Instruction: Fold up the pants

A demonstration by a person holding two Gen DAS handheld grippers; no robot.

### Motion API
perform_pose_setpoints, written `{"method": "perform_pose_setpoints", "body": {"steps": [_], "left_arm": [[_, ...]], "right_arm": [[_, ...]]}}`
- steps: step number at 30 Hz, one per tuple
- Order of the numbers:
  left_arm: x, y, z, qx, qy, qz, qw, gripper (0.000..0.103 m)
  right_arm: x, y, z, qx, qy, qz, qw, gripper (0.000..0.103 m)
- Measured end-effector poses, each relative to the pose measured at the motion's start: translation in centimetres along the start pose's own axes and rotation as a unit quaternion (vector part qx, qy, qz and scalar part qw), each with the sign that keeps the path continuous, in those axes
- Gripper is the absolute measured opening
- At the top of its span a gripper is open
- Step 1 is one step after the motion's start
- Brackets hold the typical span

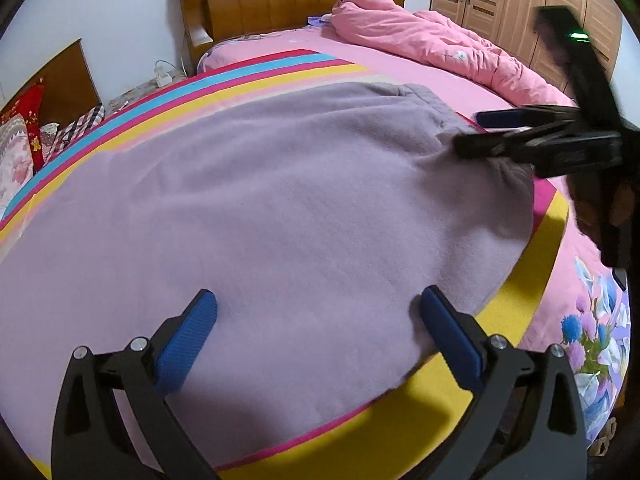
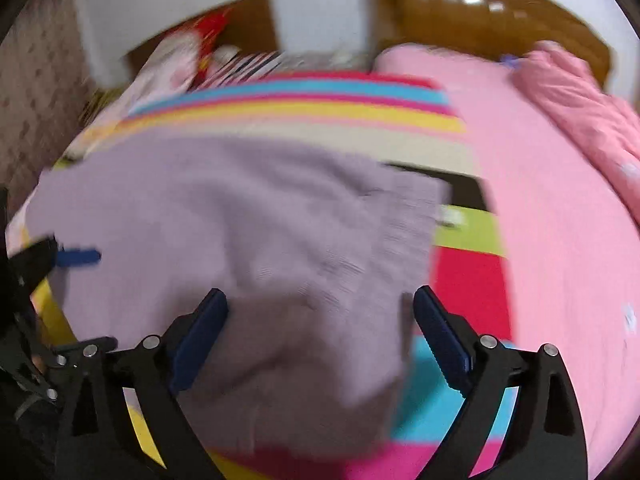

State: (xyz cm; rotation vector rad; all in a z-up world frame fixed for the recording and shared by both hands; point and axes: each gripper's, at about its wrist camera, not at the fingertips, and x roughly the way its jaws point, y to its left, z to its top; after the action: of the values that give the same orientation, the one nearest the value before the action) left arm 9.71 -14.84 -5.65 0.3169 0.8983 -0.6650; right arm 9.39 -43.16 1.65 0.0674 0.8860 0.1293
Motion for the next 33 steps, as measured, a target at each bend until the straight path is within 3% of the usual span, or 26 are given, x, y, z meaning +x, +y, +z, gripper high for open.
{"method": "perform_pose_setpoints", "body": {"steps": [4,8,9,11,13,19,22,24,27,33], "left_arm": [[0.0,0.0,0.1,-0.003,0.0,0.006,1.0,0.102],[0.0,0.0,0.0,-0.004,-0.003,0.007,1.0,0.102],[0.0,-0.1,-0.1,-0.004,-0.003,0.008,1.0,0.102],[0.1,-0.1,-0.1,-0.004,-0.003,0.009,0.9999,0.102],[0.1,-0.1,-0.1,-0.004,-0.003,0.009,0.9999,0.102],[0.1,-0.2,-0.2,-0.006,-0.011,0.01,0.9999,0.102],[0.1,-0.1,-0.2,-0.006,-0.012,0.01,0.9999,0.102],[0.0,-0.1,-0.2,-0.006,-0.013,0.009,0.9999,0.102],[0.0,-0.3,-0.2,-0.008,-0.017,0.01,0.9998,0.102],[0.0,-0.2,-0.5,-0.017,-0.031,0.006,0.9993,0.102]], "right_arm": [[-4.1,2.8,-3.0,-0.028,-0.051,0.029,0.998,0.091],[-1.7,5.2,-5.1,-0.074,-0.011,0.0,0.997,0.092],[-1.7,5.1,-5.4,-0.069,-0.022,0.006,0.997,0.092],[-1.9,4.9,-5.3,-0.044,-0.023,0.01,0.999,0.092],[-2.4,4.7,-5.3,-0.016,-0.009,-0.023,1.0,0.092],[-3.7,6.1,-4.7,-0.007,-0.06,-0.032,0.998,0.092],[-2.4,6.6,-4.2,-0.014,-0.041,-0.036,0.998,0.092],[-0.3,6.3,-4.1,-0.036,-0.018,-0.077,0.996,0.096],[0.1,5.6,-4.4,-0.006,-0.027,-0.063,0.998,0.098],[0.2,5.5,-4.3,-0.009,-0.02,-0.069,0.997,0.099]]}}
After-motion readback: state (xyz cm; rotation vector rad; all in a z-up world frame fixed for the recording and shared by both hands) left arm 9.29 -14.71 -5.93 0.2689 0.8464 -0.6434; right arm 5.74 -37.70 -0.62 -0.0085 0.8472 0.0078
